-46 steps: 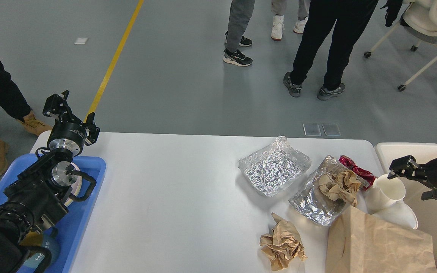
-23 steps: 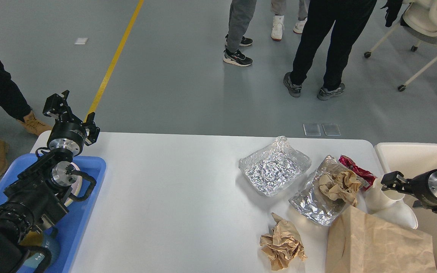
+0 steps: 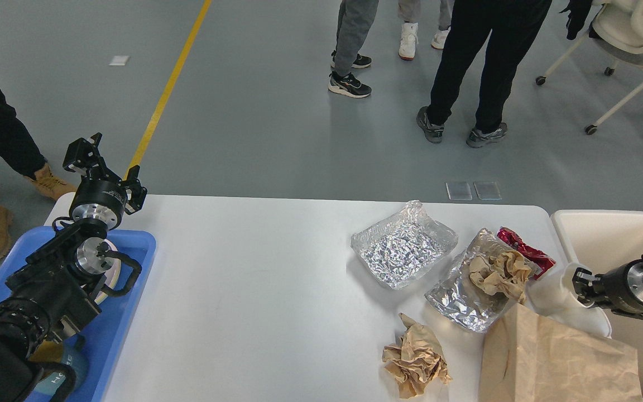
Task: Tidy desktop
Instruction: 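Grasp the white paper cup and drop it into the white bin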
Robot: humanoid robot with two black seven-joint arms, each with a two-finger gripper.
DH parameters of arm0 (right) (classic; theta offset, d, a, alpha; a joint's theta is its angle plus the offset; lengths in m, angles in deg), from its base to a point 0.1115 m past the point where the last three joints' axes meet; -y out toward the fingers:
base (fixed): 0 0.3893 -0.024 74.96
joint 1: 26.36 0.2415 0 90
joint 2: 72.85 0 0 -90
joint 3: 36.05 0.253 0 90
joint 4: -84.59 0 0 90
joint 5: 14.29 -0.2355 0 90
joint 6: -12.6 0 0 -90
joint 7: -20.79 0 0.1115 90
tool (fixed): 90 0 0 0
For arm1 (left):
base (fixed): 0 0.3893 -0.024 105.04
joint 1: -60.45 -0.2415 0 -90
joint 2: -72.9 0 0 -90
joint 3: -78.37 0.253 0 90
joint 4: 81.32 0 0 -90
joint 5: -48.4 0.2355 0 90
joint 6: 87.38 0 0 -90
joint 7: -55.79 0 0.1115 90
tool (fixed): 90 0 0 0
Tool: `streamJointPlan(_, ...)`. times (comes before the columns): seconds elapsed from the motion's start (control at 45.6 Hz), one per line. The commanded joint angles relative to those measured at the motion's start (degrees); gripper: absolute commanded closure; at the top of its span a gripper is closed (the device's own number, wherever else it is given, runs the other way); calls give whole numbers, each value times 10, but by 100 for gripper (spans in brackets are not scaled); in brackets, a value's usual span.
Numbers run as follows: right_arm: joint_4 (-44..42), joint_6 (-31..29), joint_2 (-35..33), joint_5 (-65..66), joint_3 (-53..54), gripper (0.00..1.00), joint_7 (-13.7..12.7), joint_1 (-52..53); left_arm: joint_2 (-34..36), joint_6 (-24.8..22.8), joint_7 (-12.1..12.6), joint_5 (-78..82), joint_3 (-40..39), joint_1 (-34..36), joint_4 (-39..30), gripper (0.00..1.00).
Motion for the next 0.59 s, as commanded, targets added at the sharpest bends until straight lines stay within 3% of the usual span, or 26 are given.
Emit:
streamJointPlan(0.0,0,4,0,0,2,100,0,3,0,0,0,0,0,0,0,4)
streamJointPlan(0.329,6,-3,-11,0,25,100,0,24,0,0,0,0,0,0,0,4)
streamJointPlan(0.57,59,-18,-79,1,22,100,2,122,0,0,0,0,0,0,0,4)
